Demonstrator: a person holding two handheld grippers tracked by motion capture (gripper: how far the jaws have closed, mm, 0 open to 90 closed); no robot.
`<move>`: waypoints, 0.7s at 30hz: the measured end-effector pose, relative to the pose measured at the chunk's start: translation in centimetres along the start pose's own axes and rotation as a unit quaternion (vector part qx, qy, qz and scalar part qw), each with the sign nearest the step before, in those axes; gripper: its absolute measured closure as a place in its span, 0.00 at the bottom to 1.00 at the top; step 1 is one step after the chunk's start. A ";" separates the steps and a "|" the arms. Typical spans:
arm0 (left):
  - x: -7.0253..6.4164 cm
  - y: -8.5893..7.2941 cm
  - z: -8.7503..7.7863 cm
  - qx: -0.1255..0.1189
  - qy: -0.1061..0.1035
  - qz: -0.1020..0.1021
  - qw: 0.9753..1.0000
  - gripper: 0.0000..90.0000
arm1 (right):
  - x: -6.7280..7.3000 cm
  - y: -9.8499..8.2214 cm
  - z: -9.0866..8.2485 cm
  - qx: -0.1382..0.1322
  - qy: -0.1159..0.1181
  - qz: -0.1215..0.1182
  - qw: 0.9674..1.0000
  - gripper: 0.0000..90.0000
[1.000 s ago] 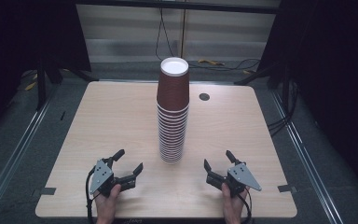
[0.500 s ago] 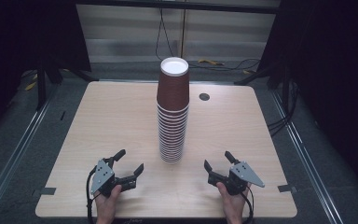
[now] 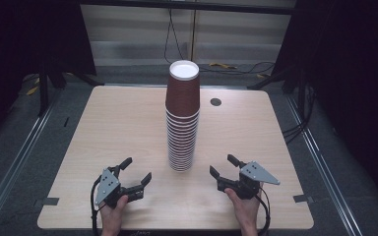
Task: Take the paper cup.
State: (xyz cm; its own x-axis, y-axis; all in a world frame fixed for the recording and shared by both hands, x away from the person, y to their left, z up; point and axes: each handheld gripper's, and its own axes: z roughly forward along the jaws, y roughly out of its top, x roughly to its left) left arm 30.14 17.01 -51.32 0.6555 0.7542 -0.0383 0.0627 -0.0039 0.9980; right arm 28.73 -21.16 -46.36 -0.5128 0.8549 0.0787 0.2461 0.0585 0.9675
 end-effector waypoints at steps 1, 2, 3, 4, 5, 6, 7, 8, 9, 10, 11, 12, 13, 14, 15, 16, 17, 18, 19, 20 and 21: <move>0.0 0.0 0.0 0.000 0.000 0.000 1.000 0.17 | 0.0 0.0 0.0 0.000 0.000 0.000 1.000 0.24; 0.0 0.0 0.0 0.000 -0.001 0.000 1.000 0.17 | 0.1 0.6 0.1 0.002 0.011 0.000 1.000 0.24; 0.0 0.0 0.0 0.000 0.000 0.000 1.000 0.17 | 0.0 0.8 0.1 0.000 0.016 -0.001 1.000 0.23; 0.0 0.0 0.0 0.000 -0.001 0.000 1.000 0.17 | 0.0 1.1 0.2 0.000 0.020 -0.002 1.000 0.23; 0.0 0.0 0.0 0.000 -0.001 0.000 1.000 0.17 | 0.0 1.4 0.2 0.000 0.025 -0.002 1.000 0.22; 0.0 0.0 0.0 0.000 -0.001 0.000 1.000 0.17 | 0.0 1.6 0.2 -0.003 0.031 -0.004 0.999 0.22; 0.0 0.0 0.0 0.000 -0.001 0.000 1.000 0.17 | 0.0 1.6 0.2 -0.003 0.031 -0.004 0.999 0.22; 0.0 0.0 0.0 0.000 -0.001 0.000 1.000 0.17 | 0.0 2.1 0.2 -0.007 0.042 0.000 0.999 0.21; 0.0 0.0 0.0 0.000 -0.001 0.000 1.000 0.17 | 0.0 2.4 0.2 -0.006 0.044 -0.002 0.999 0.20; 0.0 0.0 0.0 0.000 -0.001 0.001 1.000 0.17 | 0.0 2.7 0.3 -0.007 0.050 -0.001 0.999 0.19; 0.0 0.0 0.0 0.000 -0.001 0.001 1.000 0.17 | 0.0 2.7 0.3 -0.007 0.050 -0.001 0.999 0.19; 0.0 0.0 0.0 0.000 -0.001 0.001 1.000 0.17 | 0.0 3.4 0.3 -0.005 0.058 -0.005 0.998 0.19; 0.0 0.0 0.0 0.000 -0.001 0.001 1.000 0.17 | 0.0 3.4 0.3 -0.005 0.058 -0.005 0.998 0.19; 0.0 0.0 0.0 -0.001 -0.002 0.001 1.000 0.17 | 0.0 4.2 0.5 -0.003 0.068 -0.012 0.998 0.19; 0.0 0.0 0.0 -0.001 -0.003 0.001 1.000 0.17 | 0.1 4.5 0.6 -0.003 0.073 -0.014 0.997 0.19; 0.0 0.0 0.0 -0.001 -0.003 0.001 1.000 0.17 | 0.1 4.9 0.7 -0.002 0.077 -0.015 0.997 0.19; 0.0 0.0 0.0 0.000 -0.003 0.001 1.000 0.17 | 0.2 5.3 0.7 -0.003 0.081 -0.017 0.997 0.19; 0.0 0.0 0.0 0.000 -0.004 0.002 1.000 0.17 | 0.2 5.6 0.8 -0.005 0.083 -0.021 0.996 0.19; 0.0 0.0 0.0 0.000 -0.004 0.002 1.000 0.17 | 0.2 5.6 0.8 -0.005 0.083 -0.021 0.996 0.19; 0.0 0.0 0.0 0.000 -0.004 0.002 1.000 0.17 | 0.4 6.2 0.9 -0.010 0.085 -0.025 0.996 0.17; 0.0 0.0 0.0 0.000 -0.004 0.002 1.000 0.17 | 0.5 6.5 1.0 -0.009 0.084 -0.023 0.996 0.15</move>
State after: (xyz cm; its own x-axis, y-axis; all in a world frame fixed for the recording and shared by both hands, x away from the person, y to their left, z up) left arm 30.11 17.04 -51.33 0.6621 0.7486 -0.0343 0.0593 -0.0067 0.9982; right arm 30.86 -19.87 -40.29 -0.6545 0.7527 0.0715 0.2047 0.0854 0.9751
